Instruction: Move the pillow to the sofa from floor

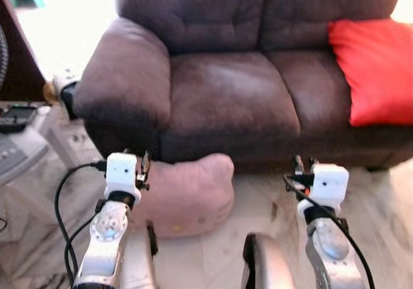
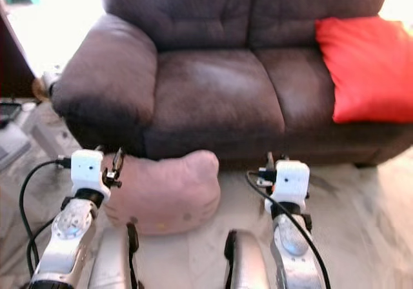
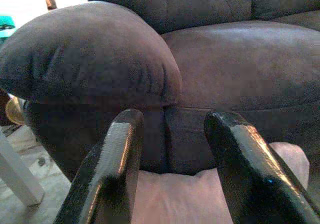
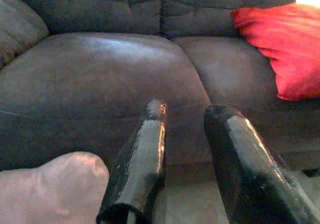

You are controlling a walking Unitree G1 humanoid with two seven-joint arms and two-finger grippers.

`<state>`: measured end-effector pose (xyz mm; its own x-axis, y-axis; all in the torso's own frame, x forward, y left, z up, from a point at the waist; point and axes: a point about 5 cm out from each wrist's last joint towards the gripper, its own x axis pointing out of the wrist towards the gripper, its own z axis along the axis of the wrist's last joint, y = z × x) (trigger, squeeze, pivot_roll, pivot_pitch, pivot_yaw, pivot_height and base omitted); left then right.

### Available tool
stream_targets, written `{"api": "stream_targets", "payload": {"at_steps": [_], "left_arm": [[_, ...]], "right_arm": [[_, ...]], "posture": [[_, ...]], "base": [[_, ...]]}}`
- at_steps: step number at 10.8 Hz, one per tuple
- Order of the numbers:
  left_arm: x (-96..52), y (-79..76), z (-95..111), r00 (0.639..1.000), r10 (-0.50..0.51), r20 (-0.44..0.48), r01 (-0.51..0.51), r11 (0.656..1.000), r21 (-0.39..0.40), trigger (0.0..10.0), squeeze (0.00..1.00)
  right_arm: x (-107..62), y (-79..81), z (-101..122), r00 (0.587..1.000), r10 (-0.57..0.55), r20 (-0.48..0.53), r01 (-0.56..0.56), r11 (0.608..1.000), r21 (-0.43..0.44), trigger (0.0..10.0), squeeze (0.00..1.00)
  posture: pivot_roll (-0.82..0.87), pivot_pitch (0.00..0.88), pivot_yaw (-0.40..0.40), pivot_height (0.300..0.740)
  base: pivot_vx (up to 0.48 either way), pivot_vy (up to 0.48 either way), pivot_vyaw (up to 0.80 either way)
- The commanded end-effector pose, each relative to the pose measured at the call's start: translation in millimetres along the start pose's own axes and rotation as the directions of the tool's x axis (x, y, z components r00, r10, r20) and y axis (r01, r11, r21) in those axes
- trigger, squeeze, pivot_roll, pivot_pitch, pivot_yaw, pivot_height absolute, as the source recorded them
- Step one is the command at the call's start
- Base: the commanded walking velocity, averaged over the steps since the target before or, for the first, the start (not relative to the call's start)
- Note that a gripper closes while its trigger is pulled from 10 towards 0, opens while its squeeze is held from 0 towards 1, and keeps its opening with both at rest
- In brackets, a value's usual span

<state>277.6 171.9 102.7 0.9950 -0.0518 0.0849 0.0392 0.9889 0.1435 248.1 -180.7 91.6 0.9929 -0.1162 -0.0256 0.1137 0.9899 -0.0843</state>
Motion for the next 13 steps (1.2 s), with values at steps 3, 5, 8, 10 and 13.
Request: {"api": "stream_targets", "payload": {"at_steps": [3, 5, 8, 10, 13], "left_arm": [[2.8, -3.5, 2, 1.0, -0.012, 0.004, 0.012, 1.0, -0.019, 10.0, 0.0], [3.6, -2.5, 4, 1.0, -0.002, 0.002, 0.002, 1.0, -0.021, 10.0, 0.0], [4.0, 1.2, 4, 1.0, 0.017, 0.0, -0.017, 1.0, -0.004, 10.0, 0.0], [4.0, 0.7, 3, 1.0, 0.016, -0.005, -0.016, 1.0, -0.005, 10.0, 0.0], [3.9, 1.4, 2, 1.0, 0.021, -0.008, -0.021, 1.0, -0.002, 10.0, 0.0]], "right_arm": [[-0.4, 4.0, 2, 0.999, 0.041, 0.013, -0.041, 0.999, -0.021, 10.0, 0.0], [-1.2, 5.9, 3, 0.998, 0.056, 0.019, -0.055, 0.998, -0.031, 10.0, 0.0], [-0.5, 5.8, 4, 0.998, 0.057, 0.021, -0.057, 0.998, 0.0, 10.0, 0.0], [-1.5, 10.7, 5, 0.996, 0.091, 0.022, -0.091, 0.995, -0.033, 10.0, 0.0], [-1.6, 11.9, 3, 0.993, 0.117, 0.015, -0.117, 0.992, -0.05, 10.0, 0.0]], "posture": [[0.02, 0.025, -0.051, 0.498], [0.02, 0.025, -0.052, 0.498], [0.02, 0.026, -0.054, 0.498], [0.02, 0.027, -0.055, 0.498], [0.02, 0.025, -0.057, 0.498]], "base": [[0.0, 0.0, 0.0], [0.0, 0.0, 0.4], [0.179, 0.0, 0.0], [0.276, 0.0, 0.68], [0.274, 0.0, 0.27]]}}
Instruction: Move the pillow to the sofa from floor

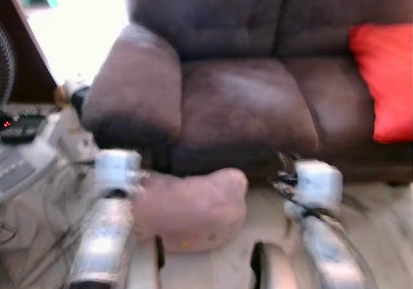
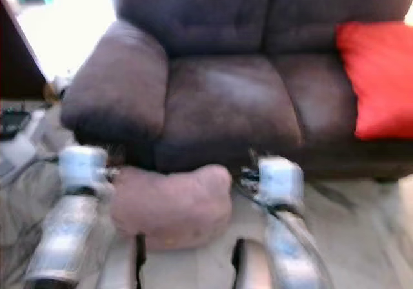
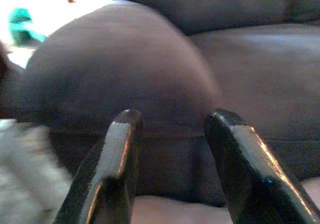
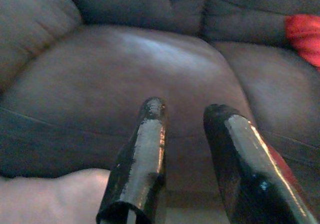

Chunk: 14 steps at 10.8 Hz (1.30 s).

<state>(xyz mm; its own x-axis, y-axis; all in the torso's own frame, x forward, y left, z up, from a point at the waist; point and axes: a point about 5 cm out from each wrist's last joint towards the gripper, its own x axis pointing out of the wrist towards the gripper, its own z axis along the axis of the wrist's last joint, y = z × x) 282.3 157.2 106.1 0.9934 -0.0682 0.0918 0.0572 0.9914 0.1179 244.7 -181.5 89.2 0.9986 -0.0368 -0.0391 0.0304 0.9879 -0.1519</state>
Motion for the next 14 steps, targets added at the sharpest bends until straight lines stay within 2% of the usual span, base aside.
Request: {"api": "stream_targets", "payload": {"at_steps": [1, 4, 7, 8, 9, 10, 12, 14], "left_arm": [[-2.0, 14.9, -2, 0.999, 0.036, -0.016, -0.036, 0.999, 0.026, 10.0, 0.0], [-1.2, 14.0, -1, 0.999, 0.036, -0.01, -0.036, 0.999, 0.023, 10.0, 0.0], [-0.7, 14.2, -1, 1.0, 0.029, -0.003, -0.029, 0.999, 0.023, 10.0, 0.0], [-0.6, 12.9, -3, 1.0, 0.018, -0.017, -0.017, 1.0, 0.025, 10.0, 0.0], [-0.9, 11.0, -5, 1.0, 0.003, -0.031, -0.003, 1.0, 0.025, 10.0, 0.0], [-0.7, 10.9, -5, 0.999, 0.0, -0.033, 0.001, 1.0, 0.028, 10.0, 0.0], [4.2, 12.8, -2, 1.0, 0.004, -0.025, -0.003, 0.999, 0.034, 10.0, 0.0], [19.2, 15.1, 9, 1.0, 0.007, 0.014, -0.007, 0.999, 0.045, 10.0, 0.0]], "right_arm": [[2.4, 12.6, 6, 0.999, 0.036, 0.023, -0.037, 0.999, 0.032, 10.0, 0.0], [1.8, 14.7, 4, 0.998, 0.065, 0.0, -0.065, 0.997, 0.038, 10.0, 0.0], [-0.7, 10.1, -4, 0.998, 0.039, -0.054, -0.037, 0.999, 0.033, 10.0, 0.0], [-2.3, 2.7, -16, 0.988, -0.009, -0.154, 0.011, 1.0, 0.007, 10.0, 0.0], [-4.4, -6.4, -32, 0.962, -0.063, -0.266, 0.07, 0.997, 0.018, 10.0, 0.0], [-5.0, -14.8, -40, 0.941, -0.114, -0.318, 0.142, 0.988, 0.066, 10.0, 0.0], [1.3, -13.5, -45, 0.93, -0.043, -0.364, 0.117, 0.976, 0.184, 10.0, 0.0], [25.9, -9.1, -39, 0.933, -0.001, -0.359, 0.063, 0.985, 0.162, 10.0, 0.0]], "posture": [[0.02, 0.023, -0.057, 0.498], [0.01, 0.025, -0.057, 0.498], [0.01, 0.031, -0.057, 0.498], [0.01, 0.034, -0.057, 0.498], [0.01, 0.037, -0.056, 0.498], [0.01, 0.039, -0.057, 0.498], [0.01, 0.046, -0.057, 0.498], [0.03, 0.054, -0.057, 0.498]], "base": [[0.277, 0.0, 0.8], [0.27, 0.0, 0.0], [0.0, 0.0, 0.0], [0.0, 0.0, 0.0], [0.0, 0.0, 0.0], [0.0, 0.0, 0.0], [0.0, 0.0, 0.0], [0.0, 0.0, 0.0]]}}
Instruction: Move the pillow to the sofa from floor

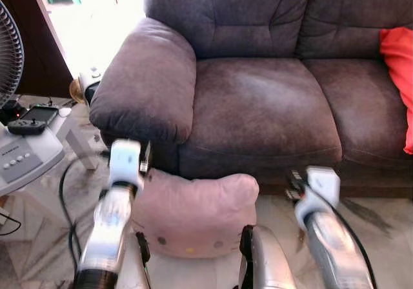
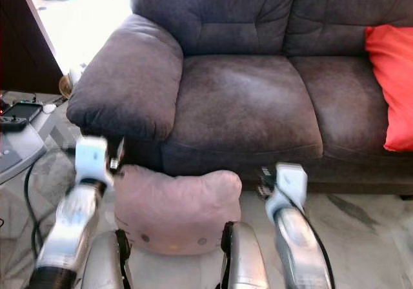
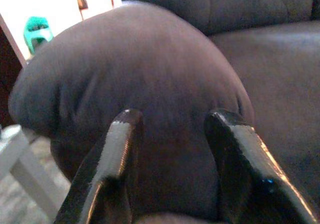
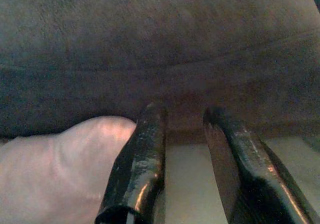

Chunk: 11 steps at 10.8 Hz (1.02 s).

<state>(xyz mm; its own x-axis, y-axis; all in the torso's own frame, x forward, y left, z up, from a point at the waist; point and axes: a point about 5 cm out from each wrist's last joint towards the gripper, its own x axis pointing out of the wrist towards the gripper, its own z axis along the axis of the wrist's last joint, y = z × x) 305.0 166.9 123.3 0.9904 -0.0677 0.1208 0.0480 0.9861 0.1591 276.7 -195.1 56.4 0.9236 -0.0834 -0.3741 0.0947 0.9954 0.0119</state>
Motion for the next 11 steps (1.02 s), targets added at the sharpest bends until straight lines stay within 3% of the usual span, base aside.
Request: {"api": "stream_targets", "payload": {"at_steps": [1, 3, 6, 8, 11], "left_arm": [[3.7, 6.8, -2, 1.0, 0.011, -0.009, -0.01, 1.0, 0.015, 10.0, 0.0], [14.1, 22.5, 1, 0.998, 0.062, 0.0, -0.062, 0.998, 0.033, 10.0, 0.0], [5.4, 32.8, 2, 0.992, 0.126, 0.026, -0.126, 0.992, 0.021, 10.0, 0.0], [6.5, 29.6, 0, 0.992, 0.123, 0.019, -0.124, 0.992, 0.013, 10.0, 0.0], [14.7, 26.3, 2, 0.991, 0.129, 0.04, -0.129, 0.992, -0.002, 10.0, 0.0]], "right_arm": [[4.5, -1.9, 1, 1.0, -0.016, 0.0, 0.016, 1.0, 0.004, 10.0, 0.0], [7.7, -1.1, 23, 0.993, 0.004, 0.116, -0.003, 1.0, -0.014, 10.0, 0.0], [-0.3, -9.6, 37, 0.976, 0.013, 0.219, -0.009, 1.0, -0.018, 10.0, 0.0], [-4.4, -24.1, 44, 0.968, -0.035, 0.249, 0.039, 0.999, -0.014, 10.0, 0.0], [-0.6, -27.9, 51, 0.962, -0.036, 0.27, 0.045, 0.999, -0.029, 10.0, 0.0]], "posture": [[0.05, 0.053, -0.061, 0.498], [0.05, 0.044, -0.067, 0.498], [0.03, 0.07, -0.07, 0.498], [0.01, 0.079, -0.071, 0.498], [-0.02, 0.019, -0.077, 0.498]], "base": [[0.0, 0.0, 0.0], [0.0, 0.0, 0.0], [0.0, 0.0, 0.0], [0.0, 0.0, 0.0], [0.0, 0.0, 0.0]]}}
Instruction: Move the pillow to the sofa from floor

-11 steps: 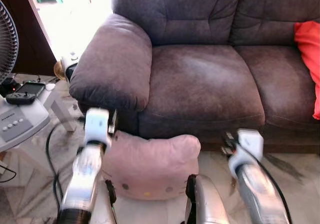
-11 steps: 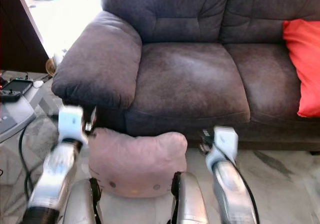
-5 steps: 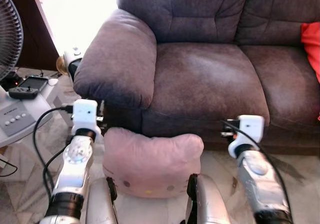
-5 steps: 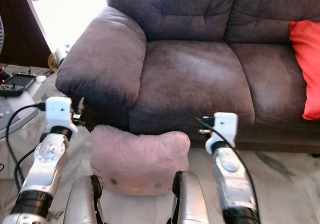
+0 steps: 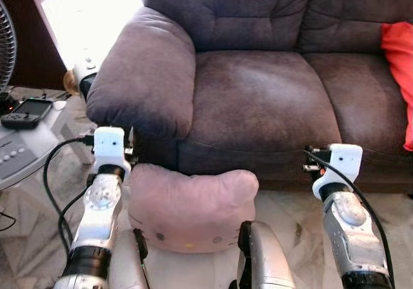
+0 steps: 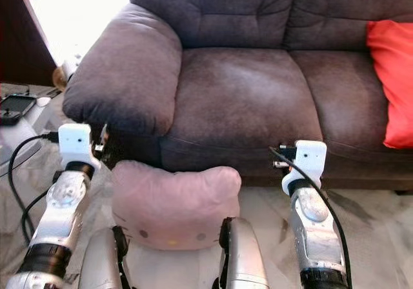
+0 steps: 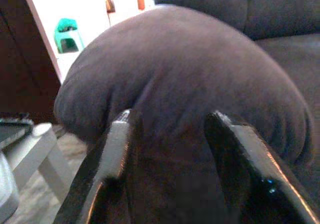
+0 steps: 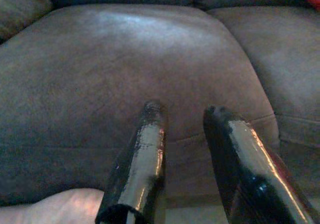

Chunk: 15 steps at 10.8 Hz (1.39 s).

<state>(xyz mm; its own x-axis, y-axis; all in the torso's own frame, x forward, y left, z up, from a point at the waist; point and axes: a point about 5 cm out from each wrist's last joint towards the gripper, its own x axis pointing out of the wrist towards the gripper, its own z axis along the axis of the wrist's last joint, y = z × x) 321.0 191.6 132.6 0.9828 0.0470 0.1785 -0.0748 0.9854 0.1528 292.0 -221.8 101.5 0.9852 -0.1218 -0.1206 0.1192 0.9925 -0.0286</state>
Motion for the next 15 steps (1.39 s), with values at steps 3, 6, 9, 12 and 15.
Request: {"api": "stream_targets", "payload": {"at_steps": [3, 6, 9, 12, 15], "left_arm": [[13.4, -6.4, 7, 0.999, -0.003, 0.039, 0.004, 1.0, -0.029, 10.0, 0.0], [16.0, -9.3, 9, 0.998, -0.009, 0.06, 0.01, 1.0, -0.024, 10.0, 0.0], [17.8, -5.5, 15, 0.995, 0.019, 0.096, -0.016, 1.0, -0.024, 10.0, 0.0], [13.6, -1.8, 18, 0.992, 0.034, 0.119, -0.032, 0.999, -0.02, 10.0, 0.0], [-2.1, 5.2, 18, 0.991, 0.035, 0.126, -0.035, 0.999, -0.001, 10.0, 0.0]], "right_arm": [[6.8, -4.5, 20, 0.995, -0.017, 0.099, 0.016, 1.0, 0.006, 10.0, 0.0], [7.6, -4.8, 23, 0.992, -0.015, 0.122, 0.016, 1.0, -0.008, 10.0, 0.0], [15.1, -2.7, 26, 0.992, 0.001, 0.126, 0.0, 1.0, -0.013, 10.0, 0.0], [12.4, 6.1, 21, 0.993, 0.04, 0.112, -0.04, 0.999, -0.008, 10.0, 0.0], [10.3, 11.1, 14, 0.995, 0.046, 0.094, -0.046, 0.999, 0.005, 10.0, 0.0]], "posture": [[-0.04, 0.0, -0.054, 0.498], [-0.05, 0.0, -0.062, 0.498], [-0.01, 0.0, -0.089, 0.498], [0.02, 0.022, -0.121, 0.498], [0.05, 0.088, -0.124, 0.498]], "base": [[0.0, 0.0, 0.0], [0.242, 0.0, 0.0], [0.275, 0.0, 0.0], [0.295, 0.0, 0.0], [0.095, 0.0, 0.0]]}}
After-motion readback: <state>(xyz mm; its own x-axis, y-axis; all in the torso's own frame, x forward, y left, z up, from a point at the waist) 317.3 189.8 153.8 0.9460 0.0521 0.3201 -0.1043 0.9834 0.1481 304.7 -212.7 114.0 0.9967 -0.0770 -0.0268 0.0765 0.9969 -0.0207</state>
